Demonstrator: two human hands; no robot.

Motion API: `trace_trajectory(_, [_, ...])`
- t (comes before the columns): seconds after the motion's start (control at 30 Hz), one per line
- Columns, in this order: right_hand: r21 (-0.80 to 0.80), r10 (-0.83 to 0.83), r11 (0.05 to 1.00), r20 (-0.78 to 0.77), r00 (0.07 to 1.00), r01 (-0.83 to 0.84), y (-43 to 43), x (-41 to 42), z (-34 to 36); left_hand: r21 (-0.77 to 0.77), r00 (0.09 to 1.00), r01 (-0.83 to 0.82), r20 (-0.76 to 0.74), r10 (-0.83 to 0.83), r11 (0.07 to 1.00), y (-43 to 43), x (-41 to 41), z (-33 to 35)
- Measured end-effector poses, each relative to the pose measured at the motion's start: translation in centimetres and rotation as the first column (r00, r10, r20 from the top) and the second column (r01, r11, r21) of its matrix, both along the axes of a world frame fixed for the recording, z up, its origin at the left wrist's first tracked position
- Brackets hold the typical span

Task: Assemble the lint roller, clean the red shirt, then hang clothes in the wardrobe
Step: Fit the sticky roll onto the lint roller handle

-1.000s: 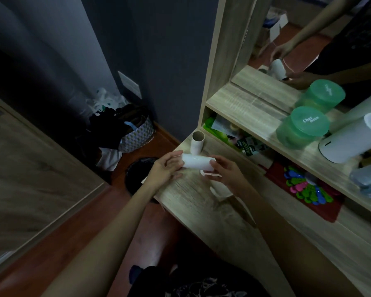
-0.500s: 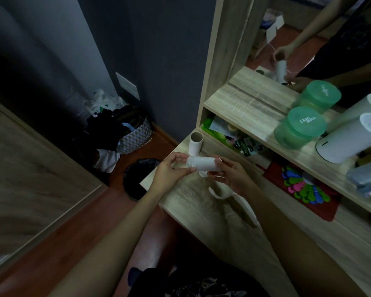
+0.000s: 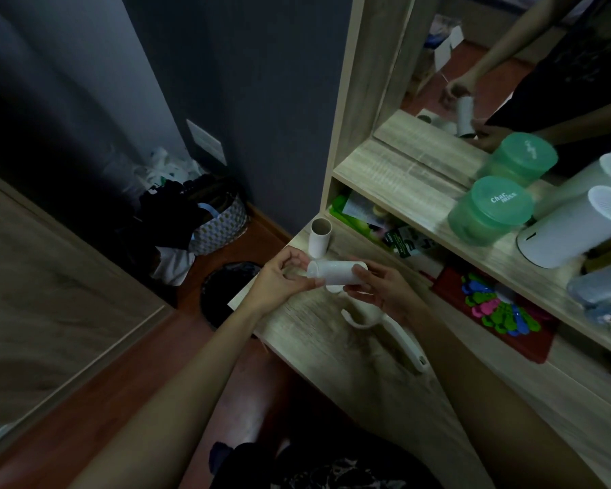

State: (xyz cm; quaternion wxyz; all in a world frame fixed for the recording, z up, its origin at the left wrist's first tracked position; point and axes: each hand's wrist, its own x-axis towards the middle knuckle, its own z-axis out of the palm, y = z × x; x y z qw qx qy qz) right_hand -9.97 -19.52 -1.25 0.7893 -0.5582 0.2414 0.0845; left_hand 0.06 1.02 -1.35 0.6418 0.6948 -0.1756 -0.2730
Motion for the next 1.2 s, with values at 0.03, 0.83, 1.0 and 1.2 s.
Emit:
trace_trajectory(0.03, [0.006,-0.005,1.000,0.001,1.000,0.005,0.0,0.0,0.0,0.008,1.000,0.013,0.003,-0.013,1.000,0.0,0.1,-0.1])
trace_trajectory(0.83, [0.004,-0.054,0.999,-0.007,0.999,0.054,0.2,0.1,0.0,0.027,0.999,0.022,0.029,-0.023,0.999,0.3,0.3,0.2])
trace_trajectory(1.0, [-0.002,-0.107,0.994,-0.002,0.994,0.107,0.2,0.2,0.0,0.050,0.992,-0.118,0.060,0.114,0.992,-0.1,-0.1,-0.5])
trace_trajectory(1.2, [-0.047,-0.126,0.991,0.021,0.992,0.126,0.3,0.1,-0.4,0.025,0.988,-0.145,-0.057,0.147,0.989,0.0,0.0,-1.3])
